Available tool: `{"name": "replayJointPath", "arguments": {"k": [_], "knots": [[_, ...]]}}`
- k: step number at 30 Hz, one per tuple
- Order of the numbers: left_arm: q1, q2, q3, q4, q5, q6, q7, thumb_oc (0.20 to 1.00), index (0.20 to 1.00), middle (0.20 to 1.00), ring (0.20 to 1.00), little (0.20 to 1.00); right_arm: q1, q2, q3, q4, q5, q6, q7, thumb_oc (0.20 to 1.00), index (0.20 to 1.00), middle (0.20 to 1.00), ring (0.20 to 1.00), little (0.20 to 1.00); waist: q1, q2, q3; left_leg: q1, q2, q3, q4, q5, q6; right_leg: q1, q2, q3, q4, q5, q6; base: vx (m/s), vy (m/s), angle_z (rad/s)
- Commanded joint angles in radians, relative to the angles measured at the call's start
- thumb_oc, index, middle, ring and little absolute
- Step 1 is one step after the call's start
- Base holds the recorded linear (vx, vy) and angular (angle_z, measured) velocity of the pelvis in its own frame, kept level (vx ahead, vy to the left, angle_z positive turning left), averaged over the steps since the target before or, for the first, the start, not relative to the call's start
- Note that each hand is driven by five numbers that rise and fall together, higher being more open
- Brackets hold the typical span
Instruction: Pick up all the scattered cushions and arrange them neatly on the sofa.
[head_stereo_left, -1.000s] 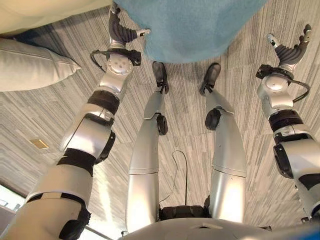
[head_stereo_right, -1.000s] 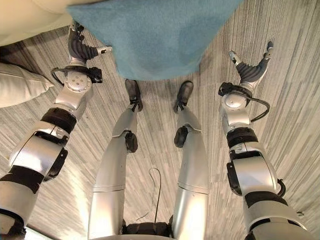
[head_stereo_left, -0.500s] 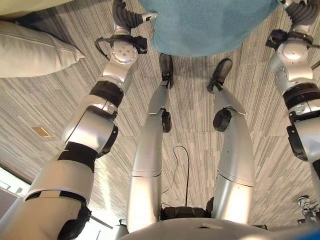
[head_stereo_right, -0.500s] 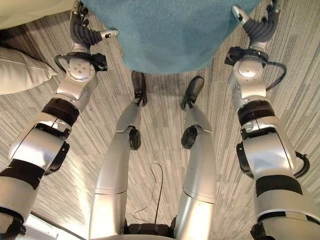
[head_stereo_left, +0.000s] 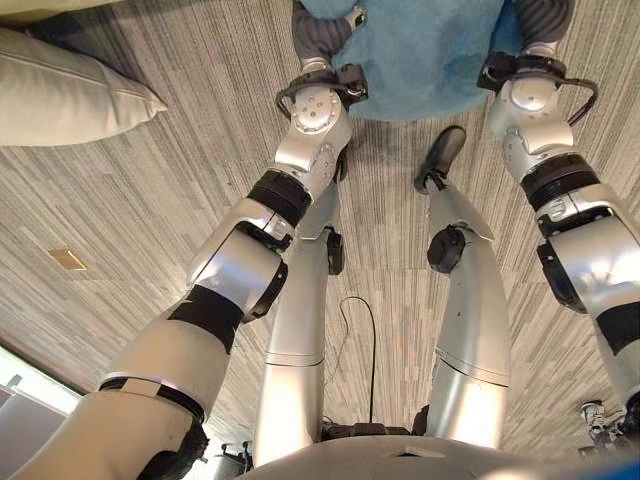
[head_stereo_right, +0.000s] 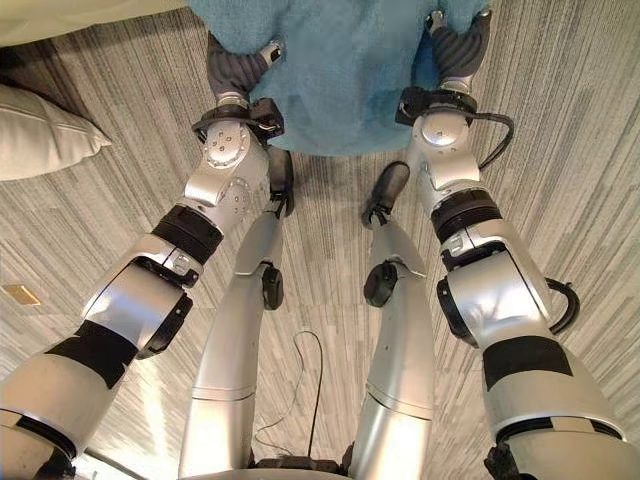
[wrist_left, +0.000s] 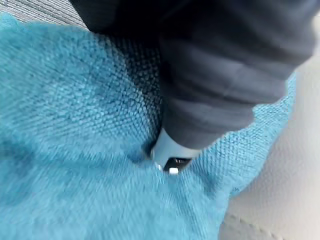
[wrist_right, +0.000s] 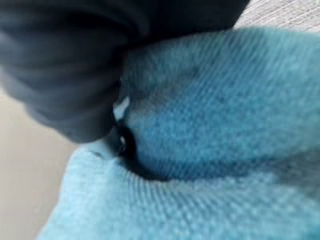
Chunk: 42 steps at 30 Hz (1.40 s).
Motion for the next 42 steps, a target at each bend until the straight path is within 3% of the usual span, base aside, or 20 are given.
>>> {"name": "replayJointPath", "arguments": {"k": [1,6,10,15,17,19,23,26,28,30,31,33,34,35,36,37,38,40,42], "knots": [[0.031,-0.115,-0.036,-0.087,0.06,-0.176,-0.007,0.2,0.2,0.2,0.2,0.2,0.052,0.158,0.069,-0.081,-0.118,-0.104,0.007,0.2,0.2,0.2,0.2,0.2,0.012,0.018,-0.192,-0.057,-0.006,-0.086,0.121,-0.135,-0.077,0.037,0.003,0.058,0.016,-0.019,0.181,-0.02,-0.063,0.01],[0.196,-0.107,0.019,-0.272,0.144,-0.167,0.001,0.2,0.2,0.2,0.2,0.2,0.222,0.172,-0.018,-0.274,-0.236,-0.099,-0.032,0.2,0.2,0.2,0.2,0.2,0.013,0.013,-0.193,0.125,-0.002,-0.103,0.016,-0.11,-0.1,0.218,0.019,0.013,-0.054,-0.01,0.179,-0.08,-0.096,0.07],[0.366,-0.07,0.001,-0.411,0.261,-0.121,-0.059,0.2,0.2,0.2,0.2,0.2,0.429,0.165,-0.043,-0.44,-0.346,-0.085,0.016,0.2,0.2,0.2,0.2,0.2,0.014,0.01,-0.175,0.352,-0.01,-0.125,-0.125,-0.072,-0.124,0.432,0.035,-0.036,-0.16,0.0,0.172,-0.04,-0.104,0.17],[0.549,-0.014,-0.023,-0.554,0.33,-0.105,-0.108,0.2,0.2,0.2,0.2,0.2,0.637,0.172,-0.064,-0.581,-0.395,-0.086,0.07,0.2,0.2,0.2,0.2,0.2,0.024,0.007,-0.183,0.574,-0.013,-0.134,-0.215,-0.047,-0.134,0.649,0.056,-0.085,-0.26,0.007,0.171,-0.01,-0.068,0.02],[0.712,0.032,-0.032,-0.634,0.379,-0.105,-0.15,0.2,0.2,0.2,0.2,0.2,0.793,0.166,-0.081,-0.683,-0.415,-0.091,0.124,0.2,0.2,0.2,0.2,0.2,0.026,0.006,-0.207,0.731,-0.009,-0.127,-0.26,-0.02,-0.125,0.826,0.061,-0.127,-0.34,0.043,0.163,0.06,0.005,0.04],[0.831,0.055,-0.027,-0.68,0.391,-0.102,-0.178,0.2,0.2,0.2,0.2,0.2,0.903,0.17,-0.086,-0.76,-0.426,-0.09,0.164,0.2,0.2,0.2,0.2,0.2,0.026,0.003,-0.229,0.864,-0.006,-0.118,-0.303,-0.025,-0.122,0.971,0.076,-0.137,-0.404,0.049,0.167,0.18,0.029,0.01],[0.959,0.082,-0.006,-0.719,0.387,-0.098,-0.2,0.2,0.2,0.2,0.2,0.2,1.002,0.16,-0.093,-0.83,-0.447,-0.081,0.199,0.2,0.2,0.2,0.2,0.2,0.024,0.002,-0.261,1.016,-0.002,-0.107,-0.346,-0.043,-0.113,1.131,0.092,-0.135,-0.464,0.053,0.173,0.19,0.055,-0.03],[1.079,0.097,0.019,-0.728,0.362,-0.082,-0.221,0.2,0.2,0.2,0.2,0.2,1.096,0.155,-0.11,-0.891,-0.463,-0.067,0.237,0.2,0.2,0.2,0.2,0.2,0.031,-0.011,-0.323,1.152,0.002,-0.088,-0.364,-0.09,-0.087,1.281,0.088,-0.124,-0.522,0.051,0.186,0.32,0.148,-0.11],[1.121,0.105,0.028,-0.737,0.358,-0.073,-0.232,0.2,0.2,0.2,0.2,0.2,1.127,0.158,-0.121,-0.904,-0.463,-0.063,0.248,0.2,0.2,0.2,0.2,0.2,0.037,-0.015,-0.335,1.192,0.002,-0.082,-0.361,-0.115,-0.07,1.313,0.082,-0.112,-0.516,0.046,0.193,0.21,0.12,-0.28],[1.183,0.136,0.044,-0.747,0.363,-0.054,-0.251,0.2,0.2,0.2,0.2,0.2,1.164,0.164,-0.142,-0.923,-0.455,-0.059,0.269,0.2,0.2,0.2,0.2,0.2,0.04,-0.009,-0.352,1.259,0.006,-0.077,-0.368,-0.137,-0.045,1.318,0.076,-0.077,-0.41,0.041,0.203,0.22,0.174,-0.2],[1.199,0.149,0.056,-0.752,0.377,-0.049,-0.253,0.2,0.2,0.2,0.2,0.2,1.176,0.164,-0.152,-0.932,-0.457,-0.056,0.273,0.2,0.2,0.2,0.2,0.2,0.038,0.0,-0.353,1.287,0.011,-0.08,-0.379,-0.138,-0.038,1.301,0.089,-0.051,-0.33,0.038,0.208,0.15,0.154,-0.15],[1.209,0.148,0.065,-0.76,0.395,-0.048,-0.249,0.2,0.2,0.2,0.2,0.2,1.197,0.167,-0.165,-0.939,-0.476,-0.053,0.268,0.2,0.2,0.2,0.2,0.2,0.035,0.007,-0.349,1.316,0.012,-0.087,-0.386,-0.142,-0.036,1.274,0.12,-0.009,-0.298,0.022,0.201,0.16,0.029,-0.15],[1.207,0.133,0.064,-0.755,0.395,-0.048,-0.246,0.2,0.2,0.2,0.2,0.2,1.207,0.169,-0.176,-0.937,-0.48,-0.054,0.258,0.2,0.2,0.2,0.2,0.2,0.027,0.001,-0.351,1.327,0.002,-0.103,-0.394,-0.143,-0.038,1.251,0.167,0.033,-0.377,0.017,0.181,0.31,-0.162,-0.05],[1.199,0.122,0.065,-0.749,0.392,-0.047,-0.242,0.2,0.2,0.2,0.2,0.2,1.195,0.158,-0.177,-0.933,-0.494,-0.046,0.233,0.2,0.2,0.2,0.2,0.2,0.021,-0.014,-0.358,1.344,-0.01,-0.119,-0.396,-0.153,-0.046,1.267,0.191,0.059,-0.531,0.053,0.177,0.33,-0.253,0.28],[1.204,0.115,0.068,-0.747,0.394,-0.054,-0.253,0.2,0.2,0.2,0.2,0.2,1.212,0.155,-0.188,-0.94,-0.509,-0.038,0.241,0.2,0.2,0.2,0.2,0.2,0.017,-0.025,-0.363,1.361,-0.015,-0.127,-0.388,-0.165,-0.053,1.307,0.19,0.045,-0.582,0.068,0.184,0.37,-0.317,1.0],[1.197,0.098,0.067,-0.74,0.413,-0.05,-0.25,0.2,0.2,0.2,0.2,0.2,1.223,0.156,-0.201,-0.943,-0.519,-0.042,0.237,0.2,0.2,0.2,0.2,0.2,0.012,-0.031,-0.382,1.368,-0.008,-0.132,-0.389,-0.171,-0.064,1.338,0.203,0.059,-0.609,0.07,0.176,0.34,-0.39,1.13],[1.18,0.083,0.071,-0.739,0.405,-0.056,-0.253,0.2,0.2,0.2,0.2,0.2,1.228,0.154,-0.22,-0.951,-0.513,-0.046,0.231,0.2,0.2,0.2,0.2,0.2,0.002,-0.038,-0.388,1.355,0.008,-0.133,-0.335,-0.181,-0.097,1.383,0.206,0.031,-0.645,0.068,0.163,0.28,-0.338,1.38],[1.169,0.077,0.071,-0.737,0.388,-0.058,-0.253,0.2,0.2,0.2,0.2,0.2,1.223,0.146,-0.225,-0.953,-0.494,-0.05,0.228,0.2,0.2,0.2,0.2,0.2,-0.007,-0.042,-0.391,1.321,0.023,-0.114,-0.254,-0.196,-0.113,1.417,0.204,0.003,-0.664,0.065,0.151,0.16,-0.221,1.13],[1.161,0.072,0.062,-0.738,0.373,-0.055,-0.254,0.2,0.2,0.2,0.2,0.2,1.212,0.14,-0.224,-0.953,-0.488,-0.045,0.228,0.2,0.2,0.2,0.2,0.2,-0.009,-0.043,-0.384,1.258,0.04,-0.064,-0.202,-0.187,-0.107,1.441,0.198,-0.006,-0.665,0.047,0.142,0.09,-0.077,0.39]]}}
